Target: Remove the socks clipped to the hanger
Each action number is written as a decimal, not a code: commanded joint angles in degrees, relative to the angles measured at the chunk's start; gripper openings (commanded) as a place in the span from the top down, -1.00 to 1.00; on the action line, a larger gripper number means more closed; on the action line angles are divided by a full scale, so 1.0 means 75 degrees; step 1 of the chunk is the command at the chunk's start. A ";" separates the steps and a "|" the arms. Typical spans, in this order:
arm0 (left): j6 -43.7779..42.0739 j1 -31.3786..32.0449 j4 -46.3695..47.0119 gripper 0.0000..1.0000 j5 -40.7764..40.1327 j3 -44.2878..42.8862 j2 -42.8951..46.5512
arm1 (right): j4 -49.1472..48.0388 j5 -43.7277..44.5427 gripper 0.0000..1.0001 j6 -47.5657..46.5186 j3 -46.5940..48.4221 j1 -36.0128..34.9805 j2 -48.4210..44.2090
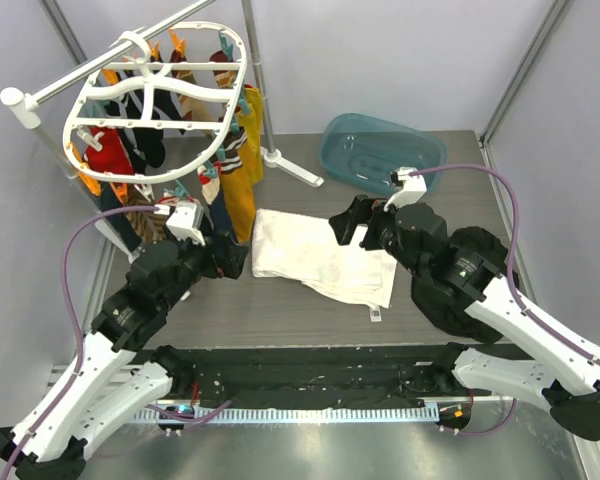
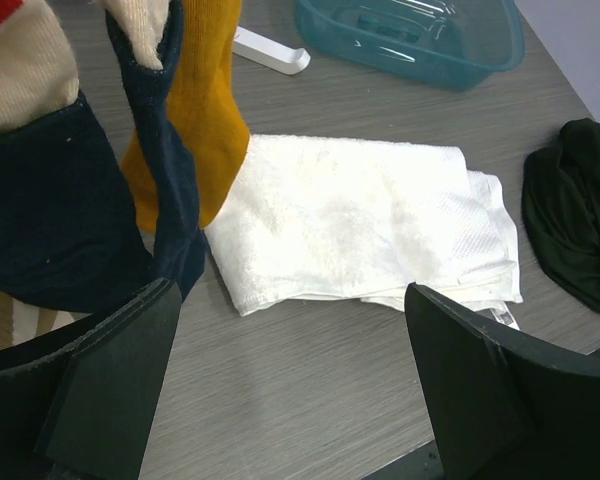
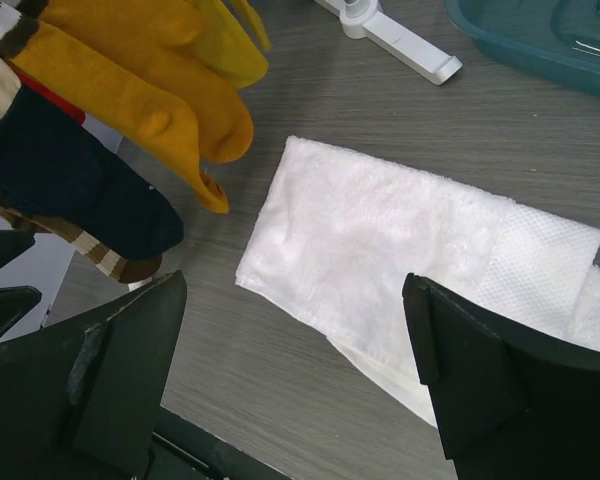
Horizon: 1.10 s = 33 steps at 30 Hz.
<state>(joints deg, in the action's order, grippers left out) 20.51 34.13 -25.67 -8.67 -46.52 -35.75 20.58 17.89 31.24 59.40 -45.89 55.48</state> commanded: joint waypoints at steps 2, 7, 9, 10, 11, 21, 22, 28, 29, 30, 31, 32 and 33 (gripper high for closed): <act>-0.0075 0.0020 -0.0069 -0.99 -0.0238 -0.0114 0.0476 | -0.0563 0.0216 -0.99 0.0216 0.0049 0.0013 -0.0331; -0.0051 0.0020 -0.0151 -0.99 -0.0848 0.0051 0.1016 | -0.1464 0.0298 -0.99 0.0965 -0.0430 0.0013 -0.0519; -0.0075 0.0020 -0.0210 -1.00 -0.1059 0.0109 0.1284 | -0.1781 0.0322 -0.93 0.1108 -0.0583 0.0013 -0.0415; -0.0086 0.0020 -0.0245 -1.00 -0.1129 0.0121 0.1344 | -0.2096 0.0299 -0.89 0.1073 -0.0595 0.0013 -0.0344; -0.0087 0.0020 -0.0315 -1.00 -0.1280 0.0109 0.1391 | -0.2273 0.0217 -0.85 0.0898 -0.0595 0.0025 -0.0227; -0.0005 0.0020 -0.0421 -1.00 -0.1598 0.0156 0.1720 | -0.4512 -0.2999 -0.51 -0.0263 0.1440 0.0013 0.3392; -0.0005 0.0031 -0.0467 -0.99 -0.1622 0.0145 0.1696 | -0.4664 -0.3308 -0.46 -0.0368 0.1606 0.0001 0.3662; 0.0007 0.0020 -0.0468 -1.00 -0.1657 0.0144 0.1626 | -0.5414 -0.3710 -0.39 -0.0754 0.2580 -0.0081 0.5304; 0.0007 0.0020 -0.0456 -0.99 -0.1622 0.0156 0.1626 | -0.5543 -0.3675 -0.42 -0.0976 0.2615 -0.0092 0.5433; -0.0004 0.0031 -0.0456 -1.00 -0.1610 0.0156 0.1602 | -0.5719 -0.3640 -0.46 -0.1094 0.2616 -0.0081 0.5701; -0.0005 0.0020 -0.0445 -0.99 -0.1599 0.0156 0.1614 | -0.6045 -0.3639 -0.47 -0.1200 0.2604 -0.0092 0.5831; -0.0028 0.0020 -0.0433 -1.00 -0.1587 0.0156 0.1591 | -0.6211 -0.3720 -0.47 -0.1317 0.2604 -0.0081 0.5949; -0.0028 0.0031 -0.0433 -1.00 -0.1598 0.0156 0.1590 | -0.6433 -0.3744 -0.47 -0.1307 0.2616 -0.0092 0.6193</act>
<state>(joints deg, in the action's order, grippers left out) 20.53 34.11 -29.98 -19.97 -45.36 -23.24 -17.10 -7.79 25.82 76.38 -46.30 99.00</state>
